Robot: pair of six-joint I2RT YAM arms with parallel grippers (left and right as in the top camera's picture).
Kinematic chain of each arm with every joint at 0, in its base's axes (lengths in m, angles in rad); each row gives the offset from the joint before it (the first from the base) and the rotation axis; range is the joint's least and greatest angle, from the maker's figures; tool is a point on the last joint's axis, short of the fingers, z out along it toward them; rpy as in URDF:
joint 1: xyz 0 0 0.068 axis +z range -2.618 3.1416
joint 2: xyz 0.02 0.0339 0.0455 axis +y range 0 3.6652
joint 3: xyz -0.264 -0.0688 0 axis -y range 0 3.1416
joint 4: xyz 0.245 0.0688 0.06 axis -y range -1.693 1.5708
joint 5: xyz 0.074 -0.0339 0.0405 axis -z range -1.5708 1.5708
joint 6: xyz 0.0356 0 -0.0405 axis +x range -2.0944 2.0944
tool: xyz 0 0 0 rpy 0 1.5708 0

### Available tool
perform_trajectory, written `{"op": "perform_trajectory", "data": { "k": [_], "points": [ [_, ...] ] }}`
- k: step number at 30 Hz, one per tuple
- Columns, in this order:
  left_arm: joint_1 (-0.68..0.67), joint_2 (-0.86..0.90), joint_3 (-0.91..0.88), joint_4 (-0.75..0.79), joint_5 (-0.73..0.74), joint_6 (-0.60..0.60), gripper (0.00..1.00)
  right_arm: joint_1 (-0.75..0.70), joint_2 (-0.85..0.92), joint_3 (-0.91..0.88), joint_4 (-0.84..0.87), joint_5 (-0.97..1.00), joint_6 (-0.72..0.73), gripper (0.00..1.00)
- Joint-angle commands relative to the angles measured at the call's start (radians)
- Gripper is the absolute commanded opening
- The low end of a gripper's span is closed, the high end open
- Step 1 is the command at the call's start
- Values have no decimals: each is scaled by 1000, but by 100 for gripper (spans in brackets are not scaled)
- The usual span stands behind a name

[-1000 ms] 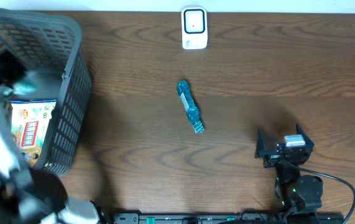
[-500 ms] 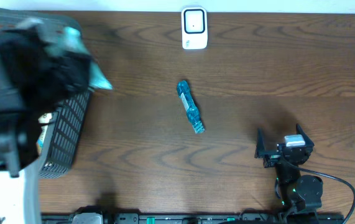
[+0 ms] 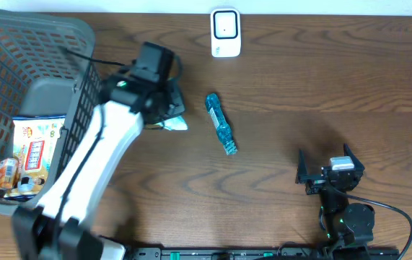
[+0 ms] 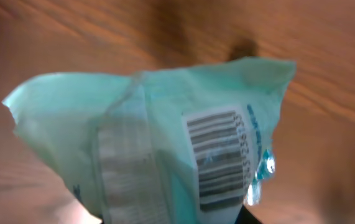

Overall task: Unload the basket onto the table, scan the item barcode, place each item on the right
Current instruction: 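Lift the green wipes pack and place it beside the bottle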

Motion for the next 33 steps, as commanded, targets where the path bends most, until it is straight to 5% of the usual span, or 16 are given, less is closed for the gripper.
{"op": "perform_trajectory", "data": {
  "k": [1, 13, 17, 20, 27, 33],
  "points": [
    [-29, 91, -7, 20, -28, -113, 24, 2, -2, -2, -3, 6, -10, 99],
    [-100, 373, -7, 125, 22, -351, 24, 2, -2, -2, -3, 6, -10, 99],
    [-106, 352, 6, 134, 51, -344, 68, 2, -2, -2, -3, 6, -10, 99],
    [-99, 289, 34, 125, 50, -288, 95, 2, -2, -2, -3, 6, -10, 99],
    [-26, 23, 143, 111, 20, -37, 99, 2, -2, -2, -3, 6, -10, 99],
    [100, -198, 251, 121, -288, 278, 100, 2, -2, -2, -3, 6, -10, 99]
  ]
}}
